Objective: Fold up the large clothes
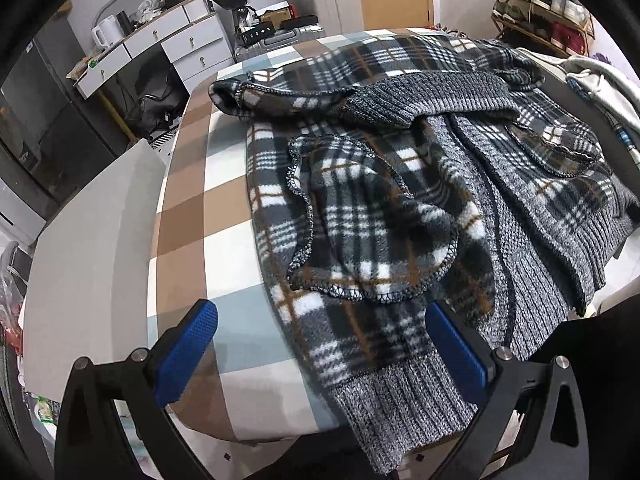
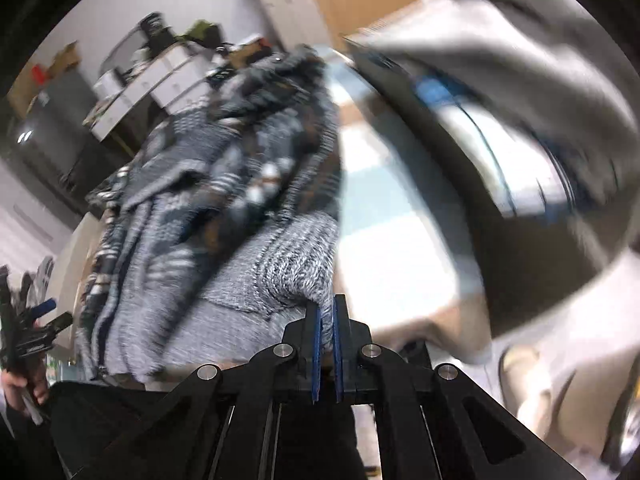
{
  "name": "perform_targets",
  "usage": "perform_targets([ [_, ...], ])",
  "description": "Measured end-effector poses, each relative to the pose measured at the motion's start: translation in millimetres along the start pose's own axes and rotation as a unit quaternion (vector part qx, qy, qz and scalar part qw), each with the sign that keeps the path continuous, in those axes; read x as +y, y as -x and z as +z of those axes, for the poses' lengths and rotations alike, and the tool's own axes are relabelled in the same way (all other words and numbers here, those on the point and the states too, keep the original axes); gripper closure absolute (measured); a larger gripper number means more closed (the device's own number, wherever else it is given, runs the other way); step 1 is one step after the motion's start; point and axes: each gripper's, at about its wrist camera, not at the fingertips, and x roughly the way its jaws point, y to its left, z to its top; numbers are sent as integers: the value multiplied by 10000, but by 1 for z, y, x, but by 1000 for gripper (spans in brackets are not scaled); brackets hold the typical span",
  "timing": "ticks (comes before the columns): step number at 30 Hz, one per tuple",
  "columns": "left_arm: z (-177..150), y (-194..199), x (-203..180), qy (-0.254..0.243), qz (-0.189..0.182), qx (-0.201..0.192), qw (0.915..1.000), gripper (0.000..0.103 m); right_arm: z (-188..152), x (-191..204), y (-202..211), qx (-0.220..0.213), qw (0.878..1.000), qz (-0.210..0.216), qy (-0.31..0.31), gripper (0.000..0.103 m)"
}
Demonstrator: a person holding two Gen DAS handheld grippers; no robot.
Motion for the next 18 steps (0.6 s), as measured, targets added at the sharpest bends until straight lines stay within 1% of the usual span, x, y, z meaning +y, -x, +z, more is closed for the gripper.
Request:
perform_targets([
  [2,-1,2,-1,-46,13,-14,10000,1,-3,-15,6,-175,9995,-33,-268,99],
  [3,-3,4,-2,-87,12,-27,10000,1,-4,-26,12,-354,9982,-99,-482,99],
  [4,-4,5,-3,-134,22,-20,9999,1,-6,-35,16,-487,9963,-225,-670,103],
  [6,-5,5,-7,-258,98,-8,9996,1,-7,-53,29,-781,9896,-658,-1015,103],
  [7,-5,5,-8,-310,150,-14,9994,1,-7,-61,36,-925,9860,-741,-1175,103],
  [8,-5,5,-9,-339,188,-16,9992,1,-7,-62,39,-956,9852,-770,-1193,100],
  [10,-5,6,-10,-379,192,-14,9991,1,-5,-51,42,-932,9904,-630,-797,100],
  [12,-4,7,-11,-418,223,-27,9989,1,-3,-31,45,-941,9946,-355,-235,90],
  [13,-4,7,-12,-435,242,-28,9988,1,-2,-23,44,-907,9956,-221,-18,68],
  [14,-4,8,-14,-444,249,-31,9987,1,0,-12,42,-890,9958,-74,201,40],
  [15,-3,8,-15,-448,248,-29,9987,1,2,1,39,-881,9952,74,425,31],
  [17,-3,8,-17,-448,243,-22,9987,1,4,19,33,-838,9927,204,844,29],
  [18,-3,8,-17,-446,233,-16,9987,1,7,34,22,-642,9905,207,1201,29],
])
